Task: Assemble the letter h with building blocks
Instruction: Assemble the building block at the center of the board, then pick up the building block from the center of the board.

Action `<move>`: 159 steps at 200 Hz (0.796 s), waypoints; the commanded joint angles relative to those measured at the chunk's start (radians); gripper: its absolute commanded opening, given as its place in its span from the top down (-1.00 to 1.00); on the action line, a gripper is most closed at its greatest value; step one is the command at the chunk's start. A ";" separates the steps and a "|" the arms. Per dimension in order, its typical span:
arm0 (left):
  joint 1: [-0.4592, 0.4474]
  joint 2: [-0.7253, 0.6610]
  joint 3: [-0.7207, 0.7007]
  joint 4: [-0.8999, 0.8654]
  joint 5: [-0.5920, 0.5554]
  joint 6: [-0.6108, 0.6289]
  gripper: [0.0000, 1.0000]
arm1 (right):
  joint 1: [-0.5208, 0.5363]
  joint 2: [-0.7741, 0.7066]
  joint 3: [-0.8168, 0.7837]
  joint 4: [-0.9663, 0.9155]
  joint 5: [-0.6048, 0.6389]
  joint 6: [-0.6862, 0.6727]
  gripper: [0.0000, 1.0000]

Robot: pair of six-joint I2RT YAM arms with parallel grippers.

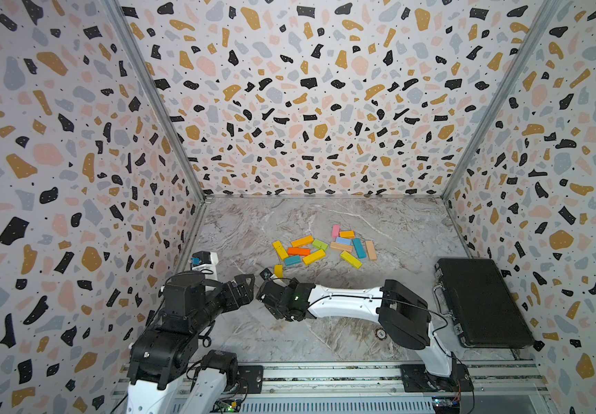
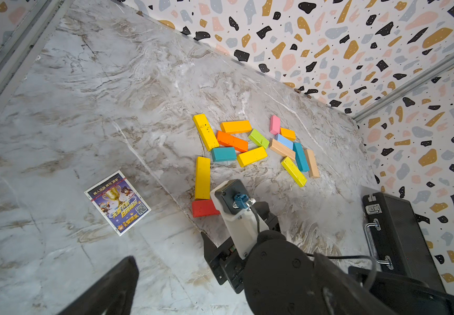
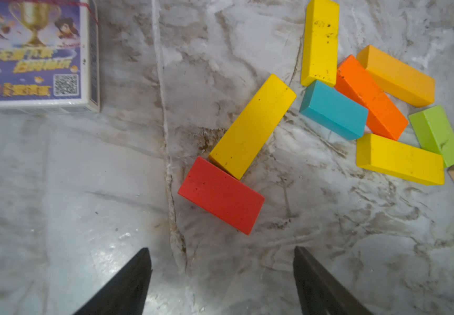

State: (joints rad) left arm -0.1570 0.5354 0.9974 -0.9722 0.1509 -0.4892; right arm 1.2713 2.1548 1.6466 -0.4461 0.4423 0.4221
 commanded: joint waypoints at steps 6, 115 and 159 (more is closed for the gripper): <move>0.005 0.008 0.032 0.015 -0.008 0.007 -0.97 | 0.008 0.020 0.077 -0.113 0.030 -0.011 -0.67; 0.005 0.004 0.024 0.020 -0.006 0.008 -0.98 | 0.013 0.099 0.175 -0.194 0.060 -0.007 -0.67; 0.005 0.004 0.021 0.022 -0.007 0.006 -0.98 | 0.014 0.139 0.220 -0.222 0.077 -0.009 -0.67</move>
State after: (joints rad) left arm -0.1570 0.5381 0.9997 -0.9718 0.1505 -0.4892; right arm 1.2797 2.2864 1.8118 -0.6197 0.4896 0.4179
